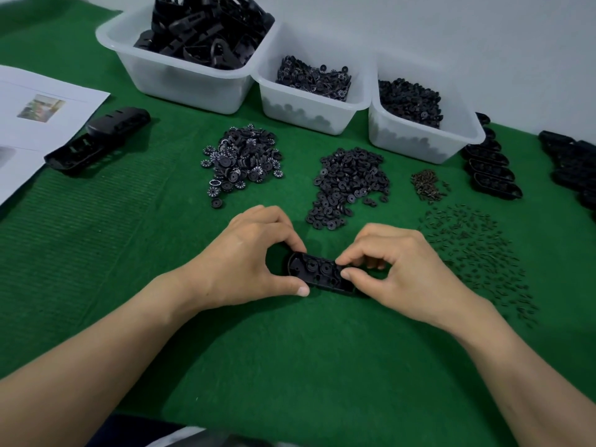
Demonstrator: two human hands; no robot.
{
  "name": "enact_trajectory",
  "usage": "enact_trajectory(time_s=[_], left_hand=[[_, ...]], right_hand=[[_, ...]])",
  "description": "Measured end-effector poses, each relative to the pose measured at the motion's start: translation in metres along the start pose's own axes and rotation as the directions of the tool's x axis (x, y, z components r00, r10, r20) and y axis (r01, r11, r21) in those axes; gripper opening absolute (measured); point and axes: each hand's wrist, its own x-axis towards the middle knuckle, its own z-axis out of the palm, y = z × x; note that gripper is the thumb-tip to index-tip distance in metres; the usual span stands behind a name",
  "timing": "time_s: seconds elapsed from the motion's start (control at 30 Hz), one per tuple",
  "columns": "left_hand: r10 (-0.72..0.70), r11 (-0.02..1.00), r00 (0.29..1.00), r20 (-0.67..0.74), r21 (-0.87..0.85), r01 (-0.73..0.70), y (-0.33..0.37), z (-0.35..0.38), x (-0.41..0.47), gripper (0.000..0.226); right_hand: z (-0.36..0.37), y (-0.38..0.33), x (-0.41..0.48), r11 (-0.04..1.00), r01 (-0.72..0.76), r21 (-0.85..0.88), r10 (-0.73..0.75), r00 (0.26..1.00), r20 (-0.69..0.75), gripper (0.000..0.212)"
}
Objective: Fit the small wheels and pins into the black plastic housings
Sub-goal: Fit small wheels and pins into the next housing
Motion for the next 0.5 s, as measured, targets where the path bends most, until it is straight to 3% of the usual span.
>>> enact_trajectory(time_s=[0.5], left_hand=[[0.004,1.000,1.000,-0.008,-0.001,-0.004,0.0004,-0.0003,-0.0005,0.037]], right_hand=[[0.0005,-0.0004,-0.0018,1.000,0.029,-0.011,-0.029,0.999,-0.019,0.010]])
